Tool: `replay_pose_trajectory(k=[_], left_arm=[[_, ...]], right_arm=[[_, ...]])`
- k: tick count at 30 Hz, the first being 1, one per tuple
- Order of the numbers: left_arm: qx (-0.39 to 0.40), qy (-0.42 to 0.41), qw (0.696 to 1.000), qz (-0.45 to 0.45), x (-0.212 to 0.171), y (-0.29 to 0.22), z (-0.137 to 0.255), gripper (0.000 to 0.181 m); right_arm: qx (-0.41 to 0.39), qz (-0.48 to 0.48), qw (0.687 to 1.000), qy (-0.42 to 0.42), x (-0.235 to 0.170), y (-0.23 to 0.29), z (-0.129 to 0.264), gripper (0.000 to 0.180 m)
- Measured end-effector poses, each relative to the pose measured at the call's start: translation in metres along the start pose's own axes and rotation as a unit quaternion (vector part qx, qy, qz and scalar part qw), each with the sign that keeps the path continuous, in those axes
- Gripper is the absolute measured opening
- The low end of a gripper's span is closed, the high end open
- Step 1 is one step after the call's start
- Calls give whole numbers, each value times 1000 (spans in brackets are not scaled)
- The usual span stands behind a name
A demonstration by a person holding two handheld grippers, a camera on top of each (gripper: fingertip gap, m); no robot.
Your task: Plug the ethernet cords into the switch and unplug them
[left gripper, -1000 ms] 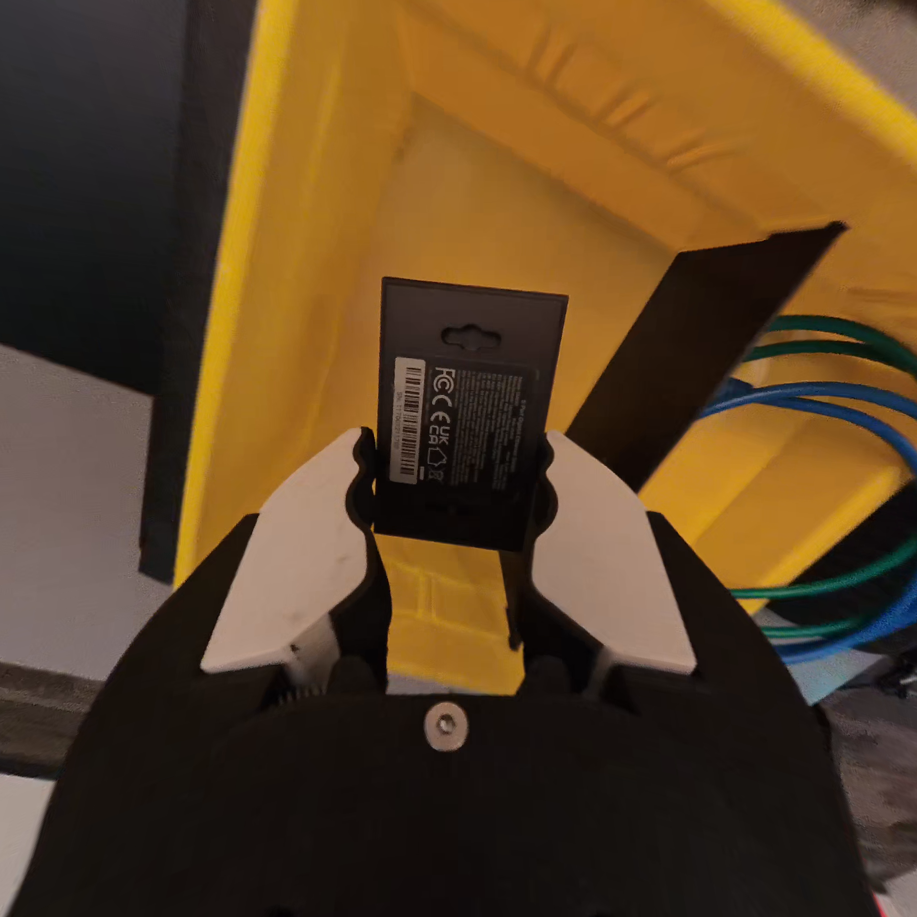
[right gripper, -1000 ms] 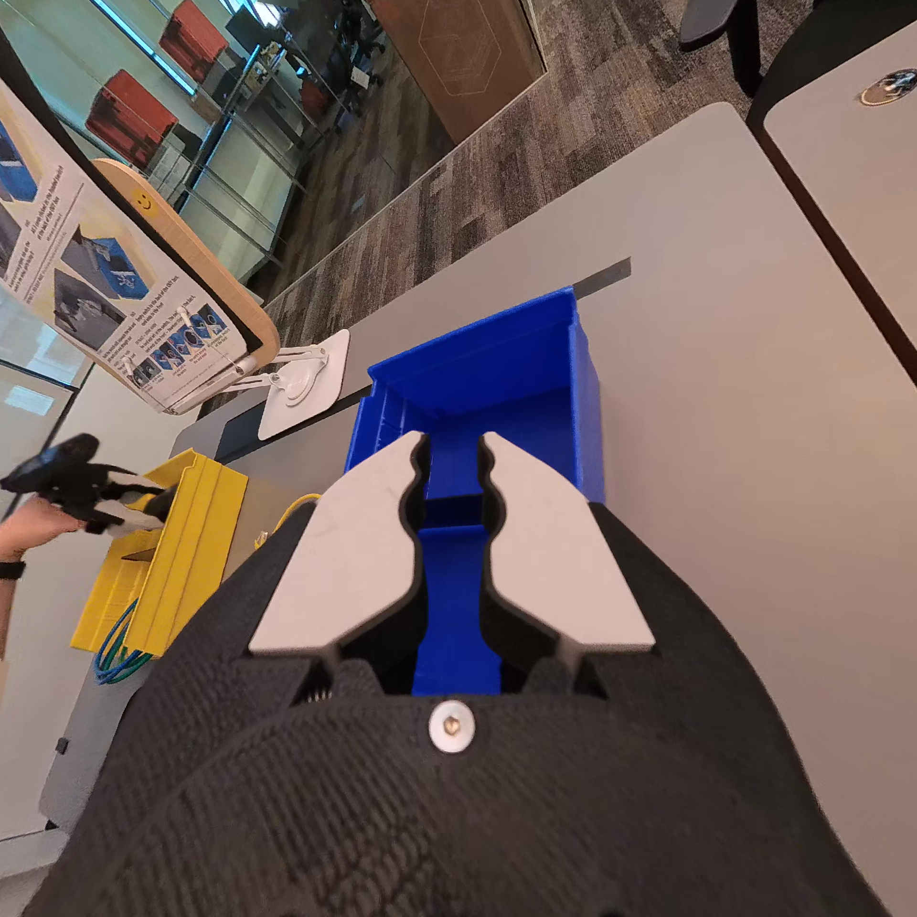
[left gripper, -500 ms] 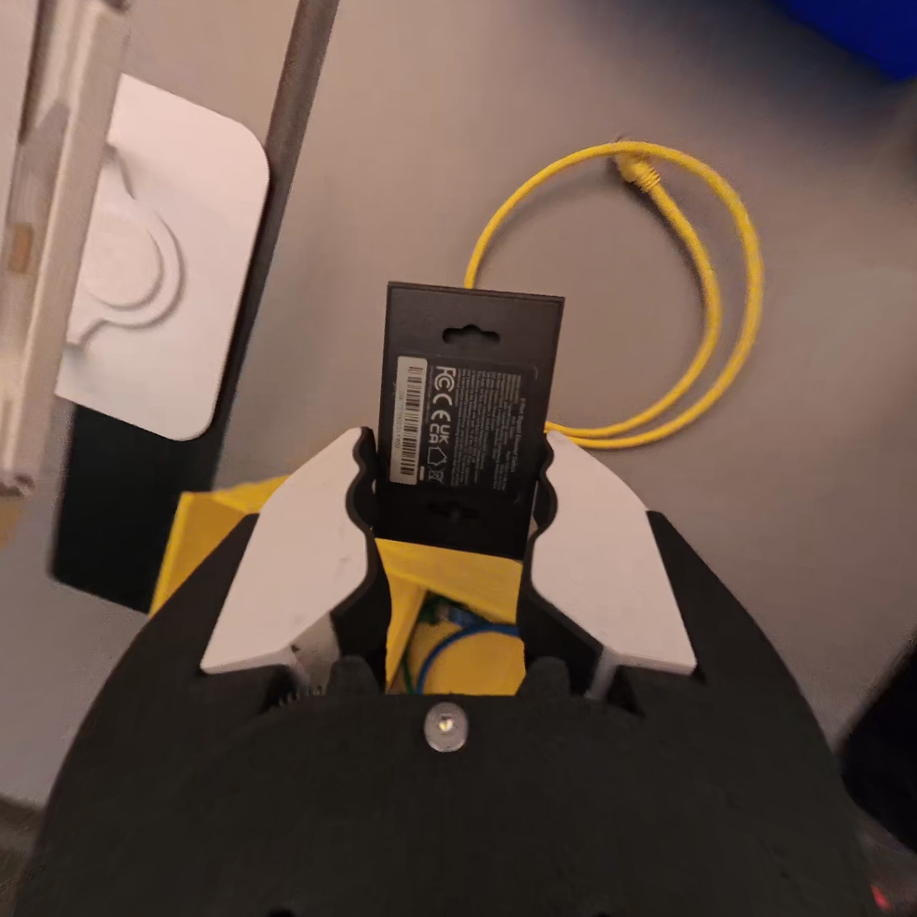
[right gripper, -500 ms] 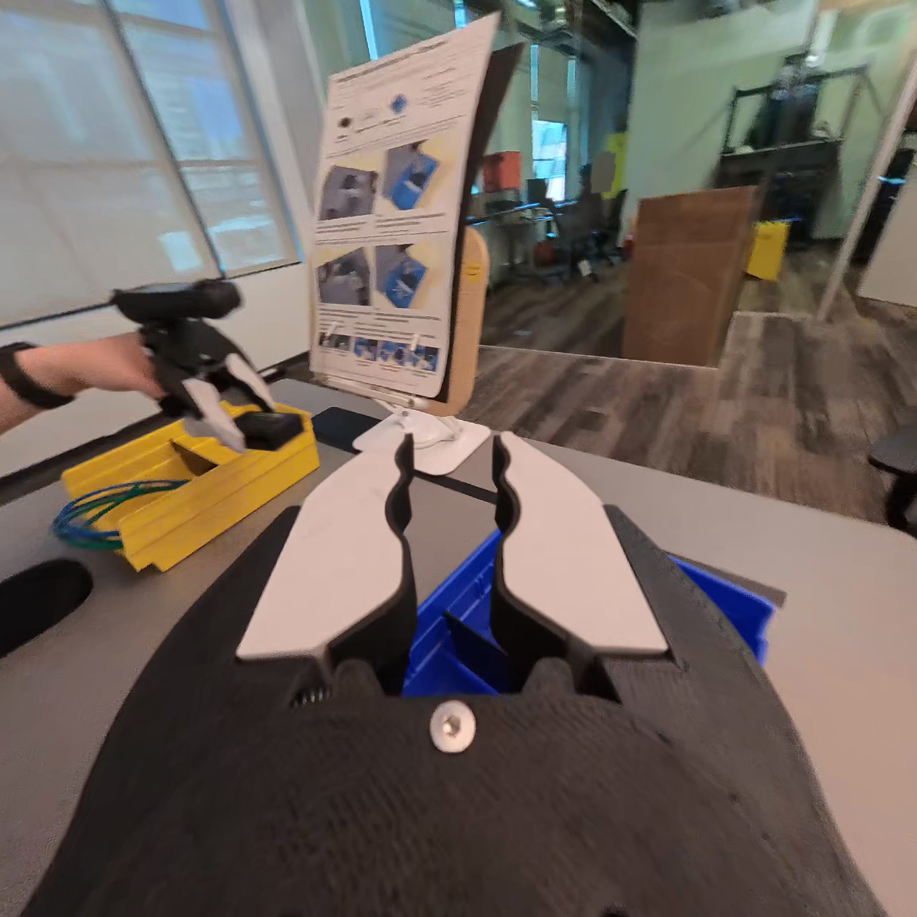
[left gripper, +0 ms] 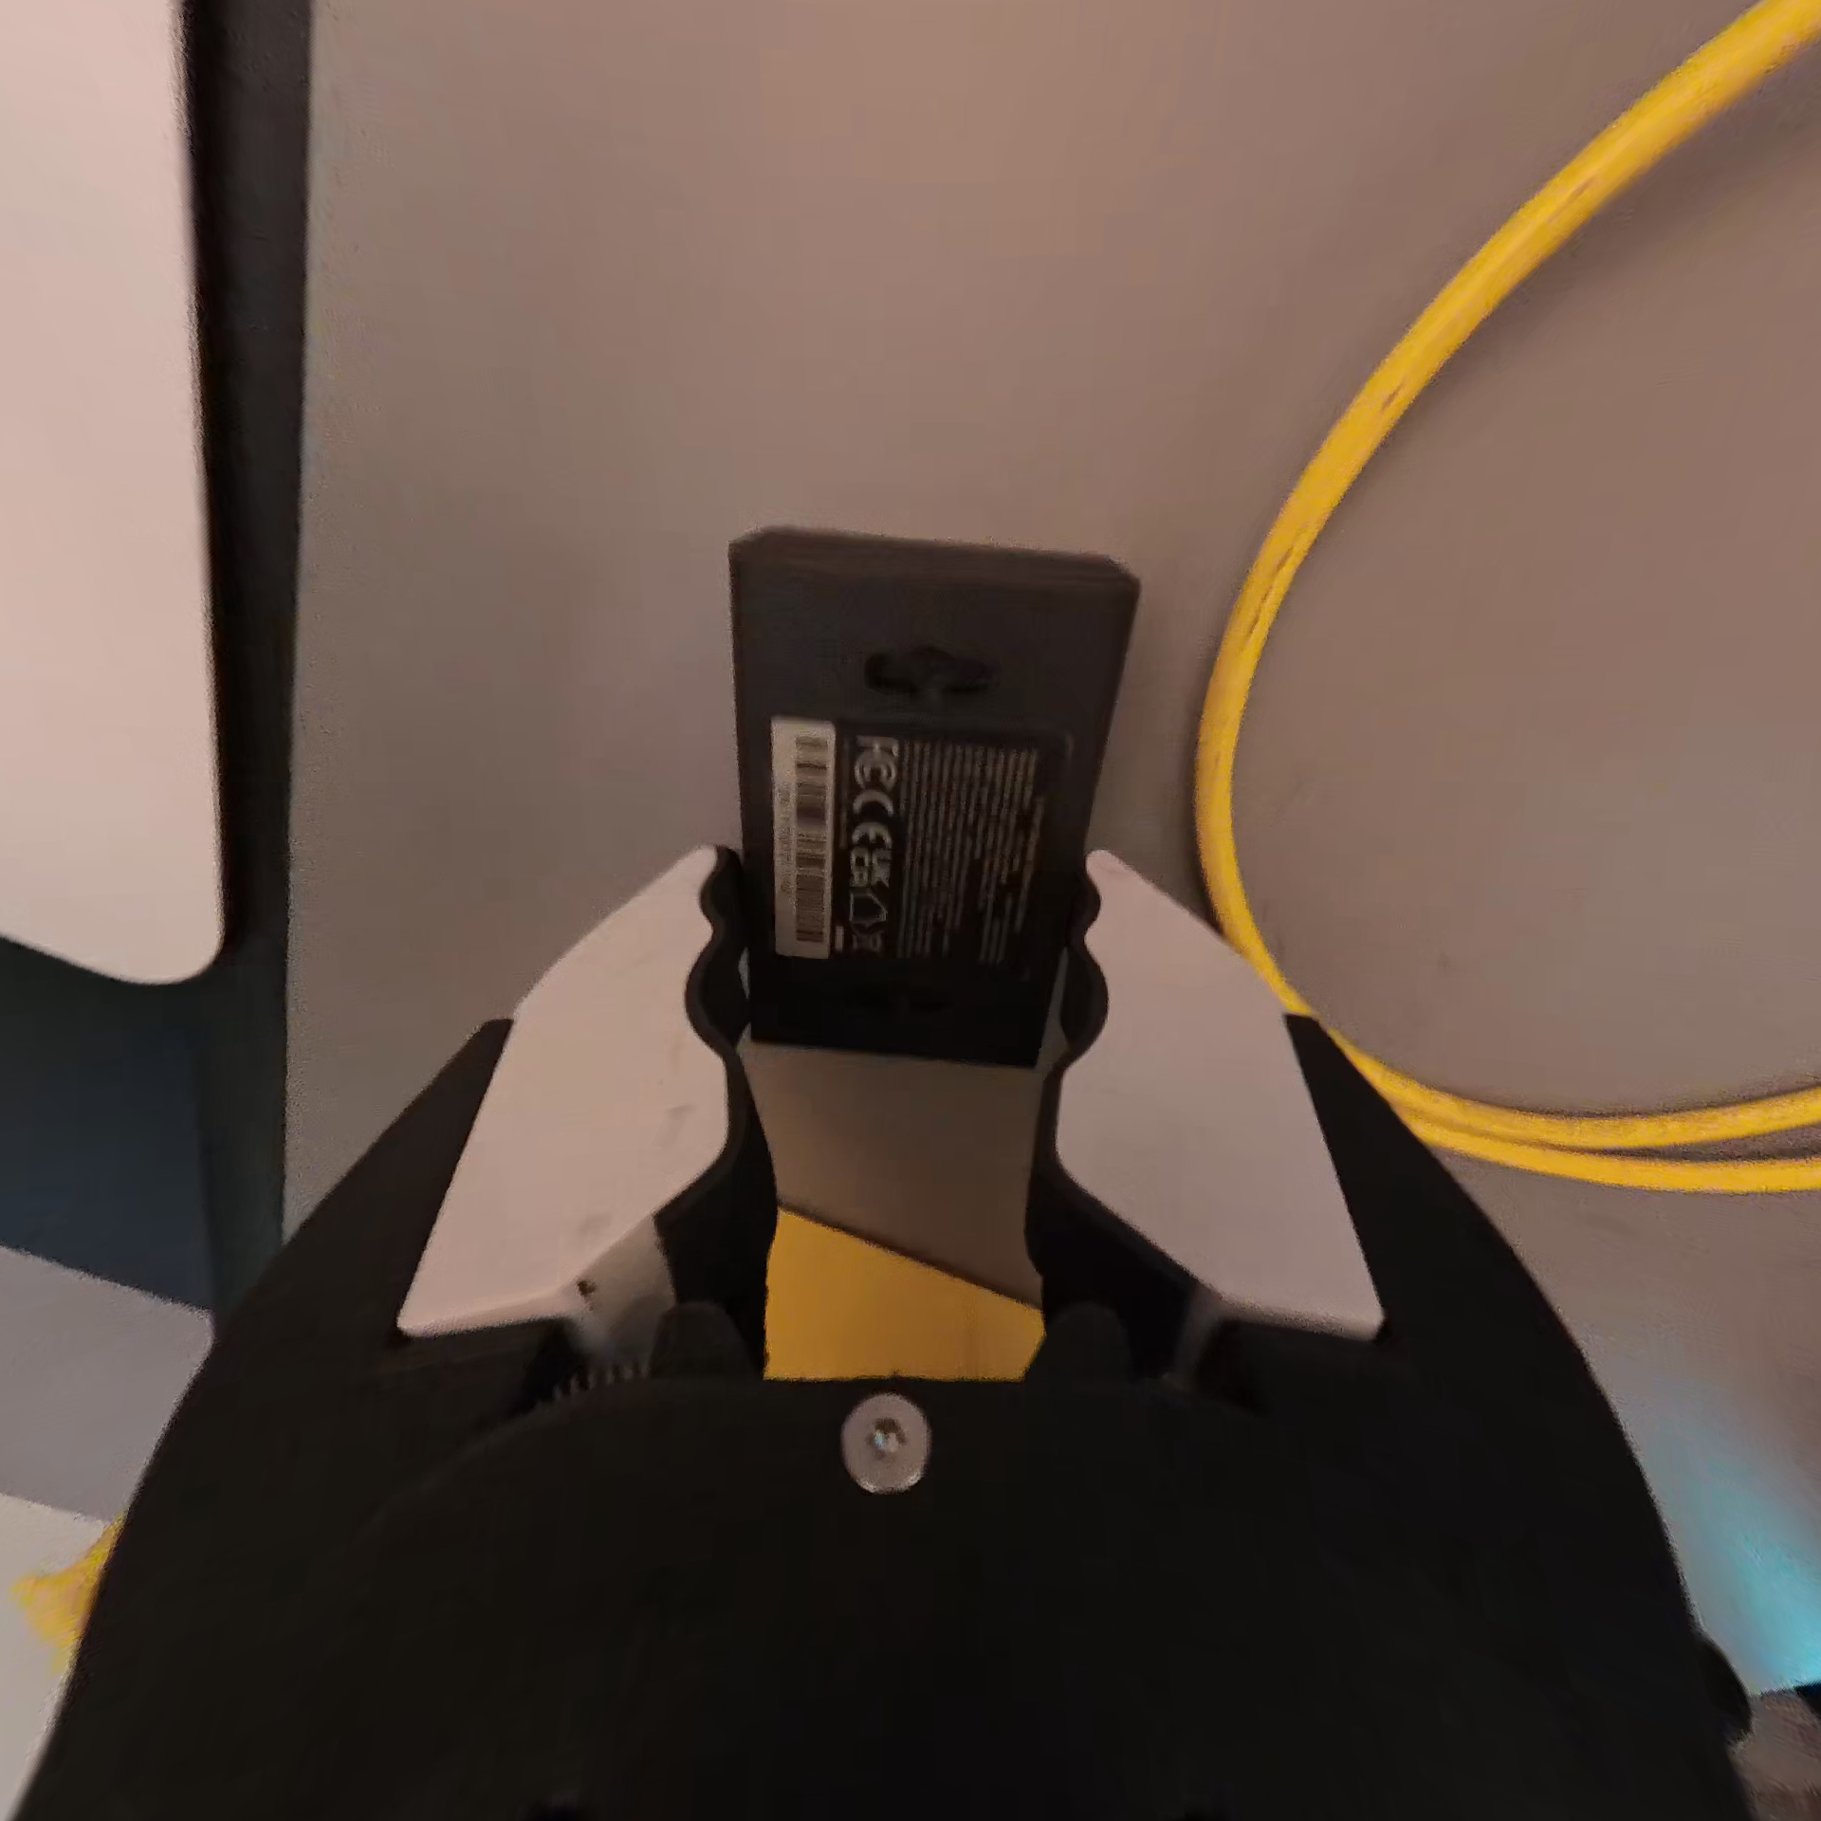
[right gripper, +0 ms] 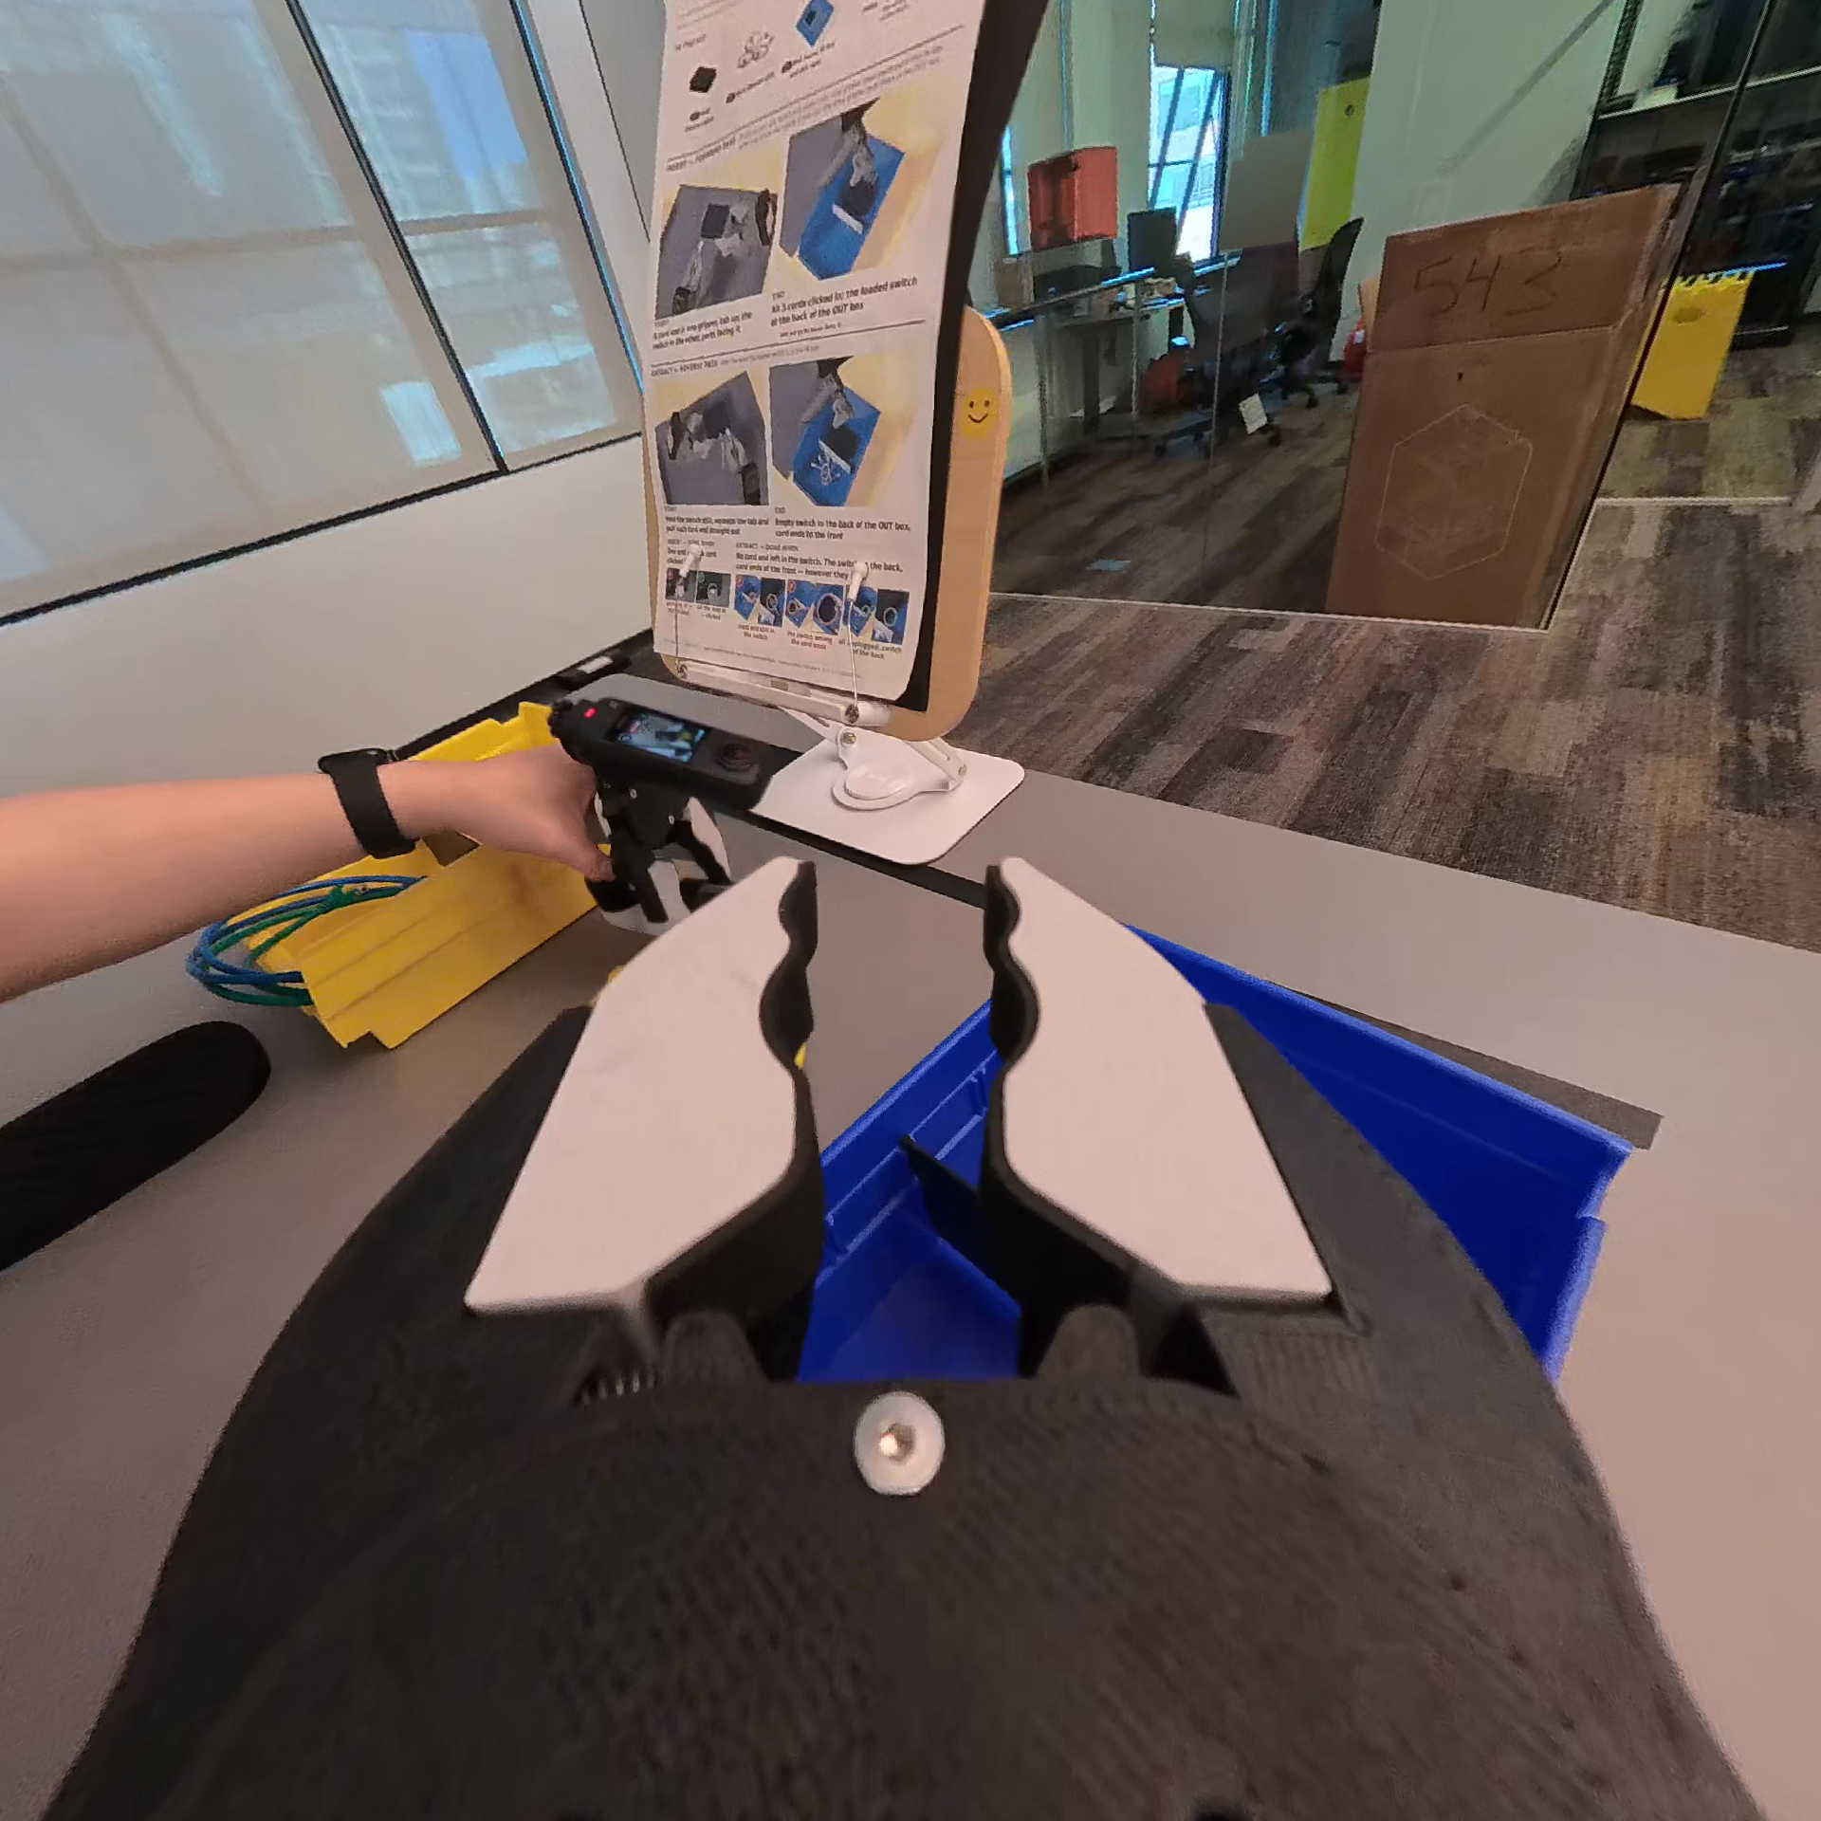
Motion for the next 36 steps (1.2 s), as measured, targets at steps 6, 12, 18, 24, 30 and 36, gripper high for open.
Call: replay_pose_trajectory(k=[6,12,18,24,30,36], left_arm=[[-1,-44,998,33,-3,3,21,75],[-41,-40,982,181,-33,-21,48,49],[-142,-15,944,297,-51,-47,25,39],[-107,-6,957,268,-47,-50,10,17],[-69,-52,976,202,-42,-59,39,15],[-6,-268,946,185,-53,-75,131,12]], right_arm=[[-1,-3,1000,8,-2,-2,2,33],[-25,-5,1000,3,-2,-8,12,33],[-25,-19,1000,-1,-1,-8,13,33],[-28,1,999,28,-2,0,4,33],[3,31,998,48,5,27,-25,33],[109,49,993,-12,19,95,-95,33]])
Point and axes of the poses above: each gripper's, where its closed fingertips meet, z back along the fingers, x out of its top, y = z × x across the jaws, the point moved 7 cm from there along z, back along the fingers, and after that the axes turned 1 degree about x, right-handed, at the moved point
